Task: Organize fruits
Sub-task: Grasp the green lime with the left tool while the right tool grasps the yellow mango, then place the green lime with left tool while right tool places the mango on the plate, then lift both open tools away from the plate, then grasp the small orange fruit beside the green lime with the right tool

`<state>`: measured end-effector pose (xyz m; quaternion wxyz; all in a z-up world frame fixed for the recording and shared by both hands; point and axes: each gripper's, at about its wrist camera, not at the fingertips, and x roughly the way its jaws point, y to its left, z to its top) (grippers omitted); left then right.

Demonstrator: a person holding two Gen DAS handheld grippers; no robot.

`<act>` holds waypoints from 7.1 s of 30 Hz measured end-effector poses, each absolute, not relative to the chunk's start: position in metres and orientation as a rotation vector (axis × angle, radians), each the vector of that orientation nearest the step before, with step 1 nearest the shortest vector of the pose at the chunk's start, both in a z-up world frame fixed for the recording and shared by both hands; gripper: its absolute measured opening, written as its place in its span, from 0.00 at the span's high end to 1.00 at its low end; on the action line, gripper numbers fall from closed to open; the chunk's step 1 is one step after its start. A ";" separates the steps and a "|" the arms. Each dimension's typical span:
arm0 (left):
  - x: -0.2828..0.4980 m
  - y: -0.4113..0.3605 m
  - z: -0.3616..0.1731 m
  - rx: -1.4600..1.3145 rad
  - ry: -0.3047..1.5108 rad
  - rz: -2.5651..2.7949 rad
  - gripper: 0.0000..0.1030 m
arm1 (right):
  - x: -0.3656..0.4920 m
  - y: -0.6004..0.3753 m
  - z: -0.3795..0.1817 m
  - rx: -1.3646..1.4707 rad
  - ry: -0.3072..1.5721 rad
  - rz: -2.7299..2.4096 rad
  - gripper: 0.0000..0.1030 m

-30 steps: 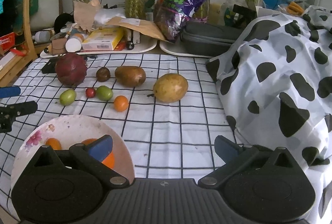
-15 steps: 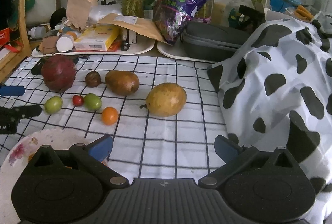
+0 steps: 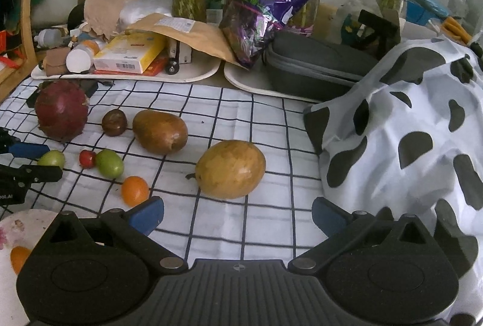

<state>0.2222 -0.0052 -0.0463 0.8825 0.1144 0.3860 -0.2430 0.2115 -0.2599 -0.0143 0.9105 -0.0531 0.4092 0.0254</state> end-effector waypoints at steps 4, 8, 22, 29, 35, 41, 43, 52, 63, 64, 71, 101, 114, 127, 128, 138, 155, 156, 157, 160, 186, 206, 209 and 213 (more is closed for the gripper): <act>0.222 -0.006 -0.048 0.247 0.805 -0.516 0.72 | 0.221 -0.260 -0.018 -0.130 0.839 0.056 0.00; 0.222 -0.006 -0.046 0.241 0.805 -0.513 0.73 | 0.231 -0.261 -0.022 -0.140 0.830 0.062 0.00; 0.224 -0.001 -0.039 0.203 0.790 -0.506 0.73 | 0.260 -0.268 -0.043 -0.176 0.829 0.143 0.09; 0.222 -0.001 -0.038 0.199 0.782 -0.520 0.73 | 0.269 -0.273 -0.047 -0.105 0.827 0.209 0.21; 0.221 0.000 -0.038 0.206 0.786 -0.522 0.73 | 0.269 -0.269 -0.049 -0.078 0.850 0.242 0.35; 0.216 0.002 -0.034 0.179 0.771 -0.536 0.73 | 0.259 -0.273 -0.040 -0.068 0.834 0.239 0.36; 0.213 0.001 -0.033 0.181 0.764 -0.545 0.73 | 0.254 -0.272 -0.035 -0.065 0.828 0.246 0.36; 0.197 0.006 -0.029 0.165 0.748 -0.545 0.73 | 0.232 -0.264 -0.013 -0.061 0.784 0.260 0.36; 0.164 0.009 -0.020 0.144 0.733 -0.543 0.73 | 0.194 -0.258 0.004 -0.044 0.762 0.250 0.36; 0.161 0.010 -0.019 0.137 0.730 -0.541 0.73 | 0.191 -0.257 0.005 -0.044 0.760 0.248 0.36; 0.137 0.012 -0.012 0.113 0.720 -0.538 0.73 | 0.165 -0.253 0.011 -0.039 0.757 0.242 0.36; 0.080 -0.011 -0.029 0.158 0.877 -0.511 0.69 | 0.072 -0.199 -0.005 -0.123 0.885 0.384 0.35; 0.073 -0.007 -0.018 0.143 0.814 -0.506 0.51 | 0.079 -0.182 -0.021 -0.200 0.932 0.387 0.34; 0.043 0.003 0.000 0.111 0.766 -0.454 0.51 | 0.049 -0.196 0.011 -0.125 0.791 0.336 0.00; 0.041 0.004 0.001 0.108 0.763 -0.452 0.50 | 0.047 -0.198 0.012 -0.115 0.794 0.323 0.00; 0.027 0.004 0.008 0.120 0.718 -0.409 0.36 | 0.029 -0.202 0.010 -0.108 0.827 0.208 0.00; 0.028 0.003 0.005 0.131 0.719 -0.411 0.36 | 0.030 -0.208 0.022 -0.019 0.751 0.226 0.00; 0.028 0.004 0.006 0.121 0.714 -0.419 0.36 | 0.031 -0.209 0.022 -0.017 0.751 0.220 0.00; 0.027 0.005 0.007 0.108 0.707 -0.429 0.36 | 0.032 -0.210 0.022 -0.012 0.751 0.216 0.00; 0.028 0.005 0.009 0.092 0.699 -0.433 0.36 | 0.036 -0.214 0.020 0.005 0.755 0.193 0.00; 0.081 0.006 0.001 0.155 0.641 -0.350 0.26 | 0.096 -0.223 0.016 -0.035 0.744 0.147 0.00; 0.148 0.005 -0.011 0.147 0.628 -0.310 0.26 | 0.160 -0.227 0.007 -0.061 0.769 0.199 0.00; 0.158 0.004 -0.014 0.150 0.636 -0.314 0.26 | 0.172 -0.228 0.004 -0.054 0.777 0.216 0.00; 0.174 -0.001 -0.020 0.152 0.658 -0.320 0.26 | 0.187 -0.229 0.000 -0.042 0.787 0.249 0.01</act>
